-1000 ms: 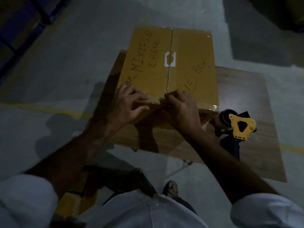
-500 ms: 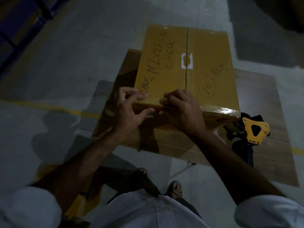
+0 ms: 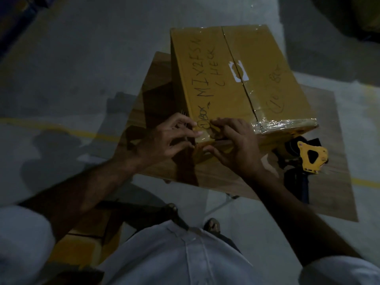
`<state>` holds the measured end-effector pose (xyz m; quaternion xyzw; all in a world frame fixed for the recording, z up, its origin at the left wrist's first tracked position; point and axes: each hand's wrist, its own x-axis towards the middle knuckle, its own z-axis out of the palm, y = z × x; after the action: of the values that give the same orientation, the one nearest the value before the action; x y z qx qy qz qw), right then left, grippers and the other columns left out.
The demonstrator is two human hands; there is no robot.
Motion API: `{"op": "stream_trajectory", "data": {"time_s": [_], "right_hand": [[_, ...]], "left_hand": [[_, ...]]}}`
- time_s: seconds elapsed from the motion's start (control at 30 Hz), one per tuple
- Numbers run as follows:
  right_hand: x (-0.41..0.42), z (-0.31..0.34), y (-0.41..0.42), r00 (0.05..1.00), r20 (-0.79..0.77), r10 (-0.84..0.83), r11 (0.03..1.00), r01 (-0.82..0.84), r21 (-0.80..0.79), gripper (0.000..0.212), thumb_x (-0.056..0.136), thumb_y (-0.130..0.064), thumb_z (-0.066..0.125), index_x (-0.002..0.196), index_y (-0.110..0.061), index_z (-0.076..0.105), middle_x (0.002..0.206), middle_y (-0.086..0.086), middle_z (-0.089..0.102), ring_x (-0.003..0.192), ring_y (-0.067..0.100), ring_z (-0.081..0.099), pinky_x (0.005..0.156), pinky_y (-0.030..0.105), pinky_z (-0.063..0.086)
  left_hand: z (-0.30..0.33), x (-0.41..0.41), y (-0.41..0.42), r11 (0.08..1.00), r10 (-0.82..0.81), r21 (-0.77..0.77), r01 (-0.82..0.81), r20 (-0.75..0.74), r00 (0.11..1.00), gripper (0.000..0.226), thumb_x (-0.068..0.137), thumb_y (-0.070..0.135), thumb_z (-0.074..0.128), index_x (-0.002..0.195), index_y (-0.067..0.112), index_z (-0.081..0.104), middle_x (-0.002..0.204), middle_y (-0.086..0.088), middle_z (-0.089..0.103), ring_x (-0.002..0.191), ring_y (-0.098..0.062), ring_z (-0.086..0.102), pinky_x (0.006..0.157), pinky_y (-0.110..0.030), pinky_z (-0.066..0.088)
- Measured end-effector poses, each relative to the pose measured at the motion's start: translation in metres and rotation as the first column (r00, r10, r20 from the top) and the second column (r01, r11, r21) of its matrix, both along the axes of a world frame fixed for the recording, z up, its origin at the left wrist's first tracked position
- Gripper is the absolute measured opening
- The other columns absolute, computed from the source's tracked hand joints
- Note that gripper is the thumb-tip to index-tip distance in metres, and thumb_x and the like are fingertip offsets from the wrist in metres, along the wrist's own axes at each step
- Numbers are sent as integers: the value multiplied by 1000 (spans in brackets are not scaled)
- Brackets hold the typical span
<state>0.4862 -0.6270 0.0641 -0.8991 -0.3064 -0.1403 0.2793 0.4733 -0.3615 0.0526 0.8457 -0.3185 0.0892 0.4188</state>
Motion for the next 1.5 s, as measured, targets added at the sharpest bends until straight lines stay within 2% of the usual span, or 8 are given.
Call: {"op": "stream_trajectory", "data": {"time_s": [0.13,0.23,0.43,0.67,0.83,1.1,1.3,1.5], "right_hand": [[-10,-2,7,999,-25,-41,999,40,-9,48,75,-39,92,107,-10,69,133,3,64,120,24,60,93,49,49],[-8,8,9,997,-72,-14,997,19,69,46,77,-54,88,96,-16,69,129,-1,66,121,16,60,95,44,48],[-10,4,13,996,-7,-93,991,93,93,39,82,-47,85,88,-11,73,119,1,71,113,19,64,91,47,50],[-10,12,4,999,12,-43,996,44,-82,38,79,-32,90,108,-14,73,126,3,70,118,24,63,104,54,46],[7,23,-36,991,-1,-133,986,132,-105,60,78,-59,84,118,-17,73,128,1,67,120,21,60,111,57,38],[-16,7,-6,961,-38,-275,955,268,-128,61,75,-56,85,122,-19,71,137,2,61,128,26,53,111,46,38],[-5,25,-16,997,15,-76,982,78,-174,38,90,-51,73,121,-29,73,131,-5,66,125,17,57,123,55,25],[1,13,-48,981,98,-169,981,177,-77,28,86,-26,84,111,-13,78,128,5,71,116,31,64,101,54,47]], "left_hand": [[0,5,4,999,-51,6,51,-7,999,48,84,21,87,129,13,71,135,-10,52,115,-20,62,95,-39,58],[0,6,4,998,-57,-17,57,-12,998,42,90,35,81,126,15,73,133,-6,51,113,-15,62,91,-37,58],[-7,8,-16,999,36,-38,-33,81,996,36,87,36,82,109,9,71,120,-16,52,95,-19,62,74,-39,59],[-5,2,-18,991,97,77,-109,144,985,42,85,47,79,113,19,66,123,-15,55,102,-26,58,79,-44,57],[9,2,-38,942,271,157,-296,164,949,51,79,69,74,102,24,68,117,3,57,106,-20,48,84,-35,37],[14,0,-39,934,245,237,-266,113,963,50,74,59,82,116,35,69,124,3,53,111,-20,46,94,-34,23],[33,16,-18,896,290,333,-293,59,955,52,70,56,86,115,47,61,125,14,49,118,-13,43,104,-39,24],[33,17,-97,865,313,351,-358,180,933,48,76,57,82,114,31,67,116,2,55,107,-20,48,91,-33,33]]}}
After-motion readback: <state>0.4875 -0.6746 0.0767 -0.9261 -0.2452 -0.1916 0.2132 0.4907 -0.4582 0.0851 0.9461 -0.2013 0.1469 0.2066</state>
